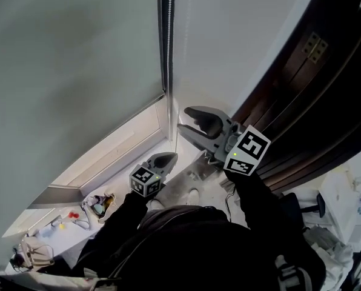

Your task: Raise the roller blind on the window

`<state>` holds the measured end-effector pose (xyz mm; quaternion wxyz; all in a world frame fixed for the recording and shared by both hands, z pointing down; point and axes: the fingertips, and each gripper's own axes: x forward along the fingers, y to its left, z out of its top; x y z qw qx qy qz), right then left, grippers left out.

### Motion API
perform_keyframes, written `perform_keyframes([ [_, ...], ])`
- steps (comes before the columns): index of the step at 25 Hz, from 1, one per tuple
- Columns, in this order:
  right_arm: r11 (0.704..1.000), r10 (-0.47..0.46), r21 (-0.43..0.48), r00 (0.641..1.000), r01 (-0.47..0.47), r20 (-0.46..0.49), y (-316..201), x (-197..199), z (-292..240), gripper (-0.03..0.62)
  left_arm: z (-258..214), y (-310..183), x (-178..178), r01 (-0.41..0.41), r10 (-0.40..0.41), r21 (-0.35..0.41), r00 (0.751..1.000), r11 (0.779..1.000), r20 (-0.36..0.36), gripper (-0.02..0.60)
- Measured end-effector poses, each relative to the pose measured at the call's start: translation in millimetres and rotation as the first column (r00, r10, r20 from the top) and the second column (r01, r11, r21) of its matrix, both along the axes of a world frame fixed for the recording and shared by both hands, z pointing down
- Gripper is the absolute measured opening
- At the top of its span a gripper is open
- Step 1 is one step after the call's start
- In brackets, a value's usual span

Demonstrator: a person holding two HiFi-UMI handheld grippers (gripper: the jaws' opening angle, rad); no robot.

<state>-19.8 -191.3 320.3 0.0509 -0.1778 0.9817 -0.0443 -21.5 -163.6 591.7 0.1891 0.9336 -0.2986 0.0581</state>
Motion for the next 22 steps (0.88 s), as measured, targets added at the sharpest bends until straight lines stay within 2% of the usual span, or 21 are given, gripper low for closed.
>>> perform_keyframes([
  [4,0.999,-0.028,0.022,1.0,0.028,-0.01,3.4,-12.2,-16.8,0.163,70.8,31.0,-3.6,-0.032,0.04,-0.105,0.996,0.994,0.077,0.011],
  [6,0.999,-0.04,0.036,0.999,0.04,-0.017,6.2,-16.1,-23.9,0.113,81.3,39.8,-6.7,-0.023,0.032,-0.119,0.997,0.993,0.075,0.011],
  [8,0.997,-0.06,0.046,0.998,0.061,-0.03,10.1,-19.3,-28.6,0.074,81.1,43.4,-6.2,-0.022,0.031,-0.118,0.997,0.993,0.074,0.011],
  [10,0.995,-0.082,0.05,0.996,0.084,-0.045,13.7,-23.0,-30.7,0.069,80.2,43.9,-5.4,-0.029,0.038,-0.115,0.996,0.993,0.076,0.011],
  [12,0.994,-0.097,0.044,0.994,0.099,-0.054,15.6,-26.0,-31.2,0.021,80.5,43.3,-7.0,-0.025,0.034,-0.114,0.997,0.993,0.075,0.011],
  [17,0.993,-0.119,0.003,0.993,0.119,-0.018,17.6,-29.3,-33.0,0.013,75.8,45.0,-17.3,0.007,-0.005,-0.111,1.0,0.994,0.024,0.012],
  [20,0.992,-0.127,0.011,0.992,0.127,-0.016,18.9,-29.7,-33.6,0.012,64.8,46.7,-29.6,0.033,-0.032,-0.067,0.999,0.997,0.011,0.014],
  [22,0.992,-0.123,0.029,0.992,0.124,-0.026,19.3,-31.0,-33.4,0.012,51.0,42.5,-43.2,0.075,-0.076,-0.039,0.997,0.996,-0.025,0.017],
])
